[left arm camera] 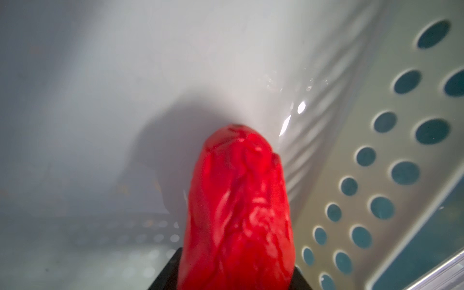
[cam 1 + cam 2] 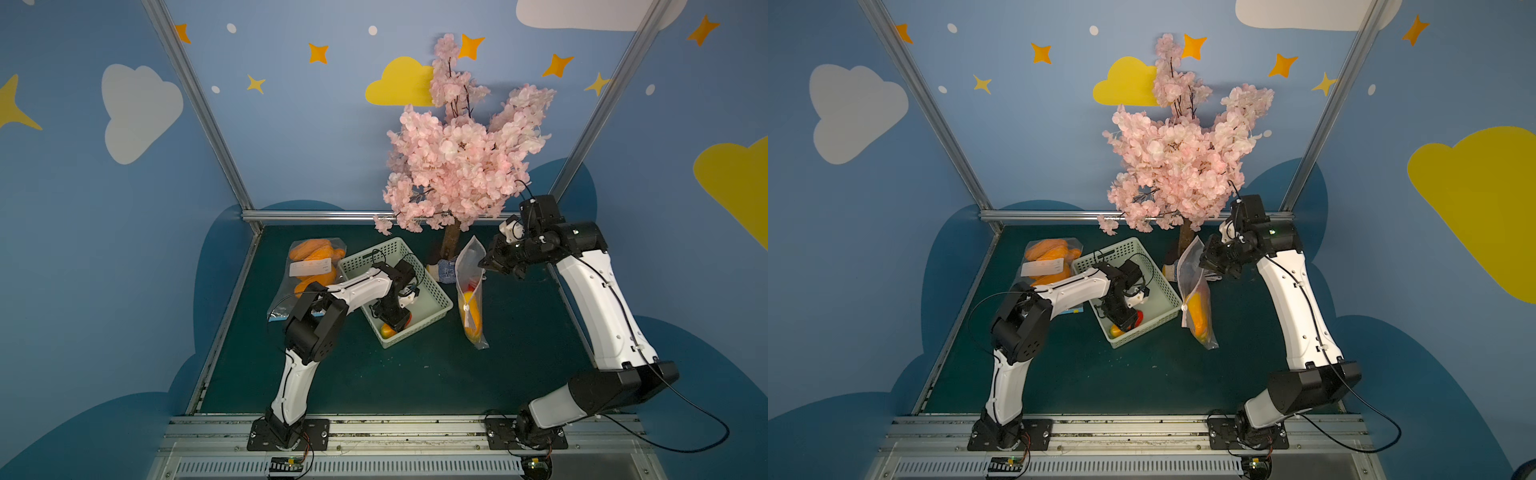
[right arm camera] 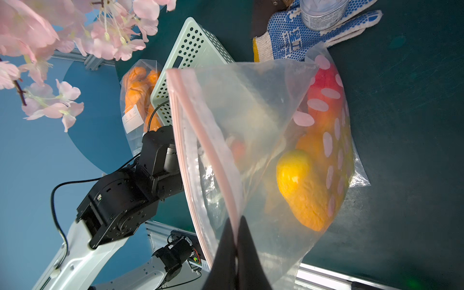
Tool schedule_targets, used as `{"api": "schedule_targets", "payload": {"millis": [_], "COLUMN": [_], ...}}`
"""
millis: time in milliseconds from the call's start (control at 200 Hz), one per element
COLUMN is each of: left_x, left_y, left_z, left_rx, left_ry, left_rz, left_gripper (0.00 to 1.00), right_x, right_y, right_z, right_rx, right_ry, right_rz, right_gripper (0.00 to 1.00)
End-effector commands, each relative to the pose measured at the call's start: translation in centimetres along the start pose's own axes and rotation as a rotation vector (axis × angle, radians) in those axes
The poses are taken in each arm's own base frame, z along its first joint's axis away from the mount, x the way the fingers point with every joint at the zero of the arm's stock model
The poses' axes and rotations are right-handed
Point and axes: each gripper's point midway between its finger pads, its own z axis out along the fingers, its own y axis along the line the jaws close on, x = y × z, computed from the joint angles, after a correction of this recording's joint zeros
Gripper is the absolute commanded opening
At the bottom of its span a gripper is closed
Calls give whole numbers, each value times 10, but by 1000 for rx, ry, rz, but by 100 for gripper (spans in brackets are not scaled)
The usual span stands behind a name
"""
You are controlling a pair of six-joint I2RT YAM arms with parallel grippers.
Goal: Place the mango in a zip-top bag and seal the zipper
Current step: Pick up the mango from the basket, then place the mango in the zipper food storage bag.
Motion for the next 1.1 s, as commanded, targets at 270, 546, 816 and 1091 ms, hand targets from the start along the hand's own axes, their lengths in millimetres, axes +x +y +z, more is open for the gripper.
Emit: {"api": "schedule_targets", "payload": {"millis": [270,546,816,1091], "left_x": [-29,-52,-129,-167], "left_y": [-32,-114,-144,-156], "left_z": [-150,-324,-368,-316], "left_rx": [53,522,718,673], "left_ry": [-503,-1183,-1378,-1333], "left_rz": [-214,-201,-160,-190], "left_gripper": [29,31,30,27], "right_x": [-3,-2,1,-1], "right_y": [5,7,8,13], "right_z": [0,-1,-8,-12], "right_rx": [-9,-15,-23,-42], "right_ry": [-16,-16,-24,-35], "right_rz": [-11,-18,-27,-24], "right_gripper": [0,0,0,0]}}
